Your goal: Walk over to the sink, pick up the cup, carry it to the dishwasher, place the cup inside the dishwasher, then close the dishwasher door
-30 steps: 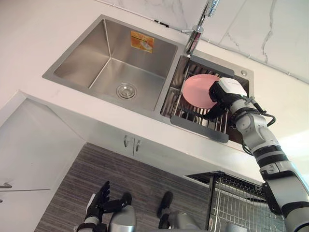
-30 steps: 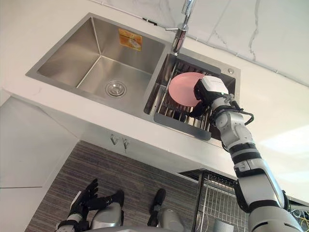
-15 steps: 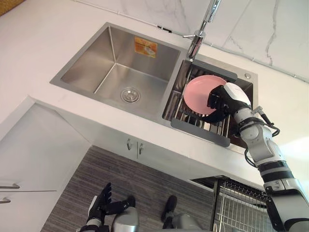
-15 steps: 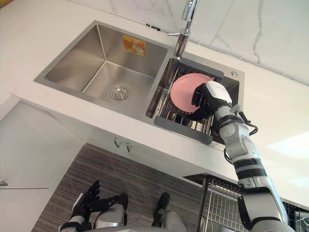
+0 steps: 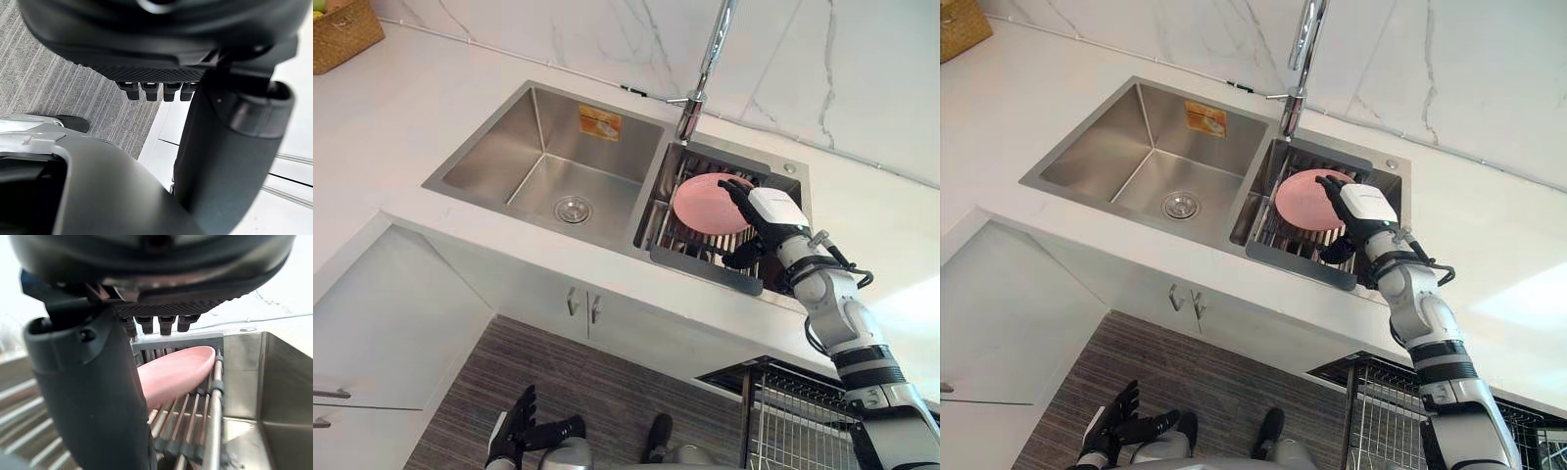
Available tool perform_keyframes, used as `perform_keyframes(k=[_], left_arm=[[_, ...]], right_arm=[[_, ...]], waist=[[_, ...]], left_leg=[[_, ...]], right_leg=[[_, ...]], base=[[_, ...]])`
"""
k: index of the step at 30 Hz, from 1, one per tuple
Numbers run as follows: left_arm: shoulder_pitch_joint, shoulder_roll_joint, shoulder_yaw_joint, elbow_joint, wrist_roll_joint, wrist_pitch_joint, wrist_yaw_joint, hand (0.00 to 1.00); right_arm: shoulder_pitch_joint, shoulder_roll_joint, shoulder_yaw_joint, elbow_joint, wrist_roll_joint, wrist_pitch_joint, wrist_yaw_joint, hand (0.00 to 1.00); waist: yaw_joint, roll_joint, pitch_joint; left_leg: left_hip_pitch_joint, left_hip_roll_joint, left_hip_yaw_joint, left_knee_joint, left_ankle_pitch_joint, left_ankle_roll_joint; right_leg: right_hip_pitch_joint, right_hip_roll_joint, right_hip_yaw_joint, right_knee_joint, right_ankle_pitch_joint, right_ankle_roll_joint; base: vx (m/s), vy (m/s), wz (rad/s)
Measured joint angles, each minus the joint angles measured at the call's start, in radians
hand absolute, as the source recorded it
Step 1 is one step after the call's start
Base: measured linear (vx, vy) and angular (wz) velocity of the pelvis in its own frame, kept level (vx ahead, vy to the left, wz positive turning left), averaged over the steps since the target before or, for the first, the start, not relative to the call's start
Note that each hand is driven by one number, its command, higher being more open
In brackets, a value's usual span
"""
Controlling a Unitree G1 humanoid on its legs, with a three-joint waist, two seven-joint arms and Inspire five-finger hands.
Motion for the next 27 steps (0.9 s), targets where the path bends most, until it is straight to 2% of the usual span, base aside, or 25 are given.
perform_keyframes(k=[6, 12, 20, 27], left_arm=[[0.013, 0.001, 0.000, 0.004, 0.009, -0.001, 0.001, 1.00], [0.014, 0.001, 0.000, 0.004, 0.010, -0.001, 0.001, 1.00], [0.016, 0.001, -0.001, 0.004, 0.010, -0.001, 0.001, 1.00], [0.017, 0.002, -0.001, 0.004, 0.009, -0.001, 0.000, 1.00]], right_arm=[[0.005, 0.000, 0.000, 0.000, -0.069, -0.018, -0.015, 1.00], [0.005, 0.000, 0.001, 0.003, -0.144, -0.030, -0.083, 1.00], [-0.003, 0.000, 0.012, 0.060, -0.196, -0.021, -0.168, 1.00], [-0.036, -0.001, 0.025, 0.159, -0.196, -0.003, -0.186, 1.00]], waist=[[-0.014, 0.000, -0.025], [-0.014, 0.000, -0.025], [-0.010, -0.001, -0.027], [0.003, -0.001, -0.027]], left_leg=[[0.011, 0.000, 0.002, -0.013, 0.008, 0.001], [0.020, 0.000, 0.002, -0.014, 0.008, 0.001], [0.025, 0.000, -0.006, -0.028, 0.014, 0.001], [0.016, -0.002, -0.022, -0.028, 0.016, 0.001]], right_leg=[[0.001, 0.001, 0.001, -0.002, 0.000, 0.000], [0.010, 0.001, 0.001, -0.003, 0.000, 0.000], [0.017, 0.002, -0.005, -0.008, 0.000, 0.000], [0.014, 0.005, -0.017, -0.009, 0.001, 0.001]], base=[[0.02, 0.003, 0.00], [0.00, 0.000, 0.00], [0.00, -0.001, 0.02], [0.02, 0.000, 0.06]])
